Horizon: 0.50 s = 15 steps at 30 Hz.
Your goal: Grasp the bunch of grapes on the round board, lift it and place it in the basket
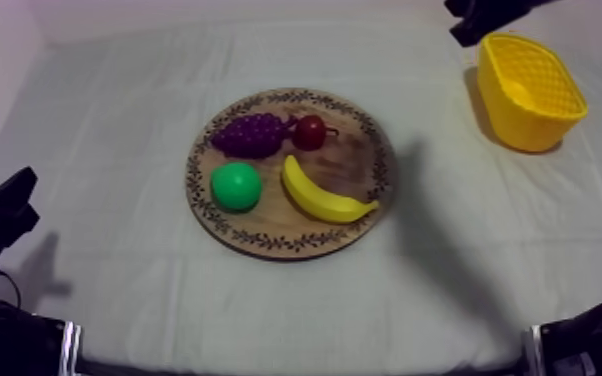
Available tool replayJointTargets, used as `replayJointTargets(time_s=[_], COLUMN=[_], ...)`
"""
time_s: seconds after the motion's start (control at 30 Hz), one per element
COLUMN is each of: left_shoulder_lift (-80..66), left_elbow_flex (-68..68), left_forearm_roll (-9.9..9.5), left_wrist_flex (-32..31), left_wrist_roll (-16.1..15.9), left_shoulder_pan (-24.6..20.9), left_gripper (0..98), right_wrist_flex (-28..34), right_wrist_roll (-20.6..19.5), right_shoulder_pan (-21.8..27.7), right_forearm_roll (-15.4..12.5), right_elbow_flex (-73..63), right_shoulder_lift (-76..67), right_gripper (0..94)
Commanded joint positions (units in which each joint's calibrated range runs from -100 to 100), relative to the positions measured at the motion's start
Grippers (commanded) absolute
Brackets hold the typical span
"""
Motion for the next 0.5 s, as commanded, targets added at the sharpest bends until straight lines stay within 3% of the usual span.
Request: replayJointTargets(time_s=[0.0, 0.2, 0.47], left_shoulder_lift=[0.0, 0.0, 0.0], left_elbow_flex=[-0.03, -0.03, -0.03], left_forearm_roll=[0.02, 0.02, 0.02], left_wrist_flex=[0.04, 0.04, 0.04], left_wrist_roll=[0.01, 0.01, 0.01], left_shoulder_pan=[0.0, 0.0, 0.0], left_gripper=[0.1, 0.1, 0.1], right_wrist_flex=[2.12, 7.76, 13.08], right_wrist_roll=[1.38, 4.86, 6.62], right_shoulder_pan=[-0.07, -0.96, -3.05], right_forearm_roll=[-0.76, -3.02, -2.99], right_elbow_flex=[-6.31, -15.74, -26.34], right_shoulder_lift=[3.37, 9.57, 17.69], right_gripper=[0.4, 0.4, 0.4])
